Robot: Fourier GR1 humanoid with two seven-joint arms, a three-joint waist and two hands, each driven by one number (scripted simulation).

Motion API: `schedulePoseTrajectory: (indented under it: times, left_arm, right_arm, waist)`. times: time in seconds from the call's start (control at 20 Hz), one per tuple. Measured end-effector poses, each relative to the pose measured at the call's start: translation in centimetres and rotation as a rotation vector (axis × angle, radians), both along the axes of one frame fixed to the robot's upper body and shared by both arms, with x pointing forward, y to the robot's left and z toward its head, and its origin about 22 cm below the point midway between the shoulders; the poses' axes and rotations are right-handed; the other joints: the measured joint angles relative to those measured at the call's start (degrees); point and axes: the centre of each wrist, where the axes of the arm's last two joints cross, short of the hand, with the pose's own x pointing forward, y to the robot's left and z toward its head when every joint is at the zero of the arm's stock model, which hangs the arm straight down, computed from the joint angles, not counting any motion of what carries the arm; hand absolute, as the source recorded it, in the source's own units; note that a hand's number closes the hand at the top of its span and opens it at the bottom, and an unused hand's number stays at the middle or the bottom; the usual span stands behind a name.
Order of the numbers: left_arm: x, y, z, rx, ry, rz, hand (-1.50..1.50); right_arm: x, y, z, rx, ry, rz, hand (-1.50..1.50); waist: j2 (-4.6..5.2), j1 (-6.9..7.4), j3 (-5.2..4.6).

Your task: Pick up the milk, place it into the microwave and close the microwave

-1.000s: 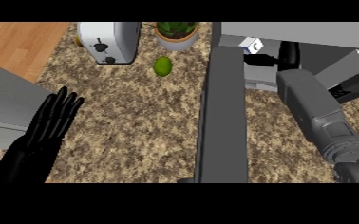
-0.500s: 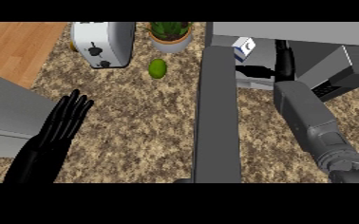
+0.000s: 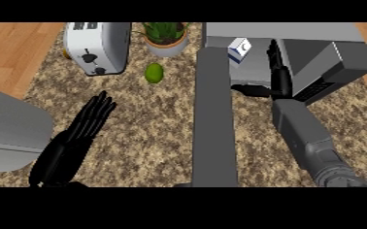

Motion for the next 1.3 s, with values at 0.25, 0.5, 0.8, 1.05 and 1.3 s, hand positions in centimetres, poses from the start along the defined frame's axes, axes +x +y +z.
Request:
schedulePoseTrajectory:
  times: [0.25, 0.5, 0.8, 1.05, 1.3]
  left_arm:
    - [0.8, -1.2, -0.6, 0.049, 0.019, -0.102, 1.50]
    - [1.7, -1.8, -1.4, 0.118, 0.021, -0.169, 1.50]
    - [3.0, -3.8, -2.8, 0.169, 0.042, -0.198, 1.50]
    - [3.9, -5.8, -4.3, 0.259, 0.068, -0.269, 1.50]
    - [3.9, -9.0, -6.0, 0.312, 0.100, -0.355, 1.50]
  right_arm:
    - [-1.7, 0.6, -2.2, 0.054, -0.004, 0.027, -1.50]
    - [-3.9, 0.6, -4.4, 0.066, -0.006, 0.055, -1.50]
    - [-6.4, -0.2, -6.1, 0.077, -0.014, 0.082, -1.50]
    - [-9.5, -1.2, -7.4, 0.070, -0.012, 0.104, -1.50]
    - [-12.0, -2.6, -6.9, 0.056, -0.038, 0.124, -1.50]
  waist:
    - [-0.50, -1.05, -0.06]
    - [-1.15, -2.46, -0.15]
    - [-1.63, -3.68, -0.24]
    - [-1.86, -4.72, -0.31]
    - [-1.99, -5.42, -0.36]
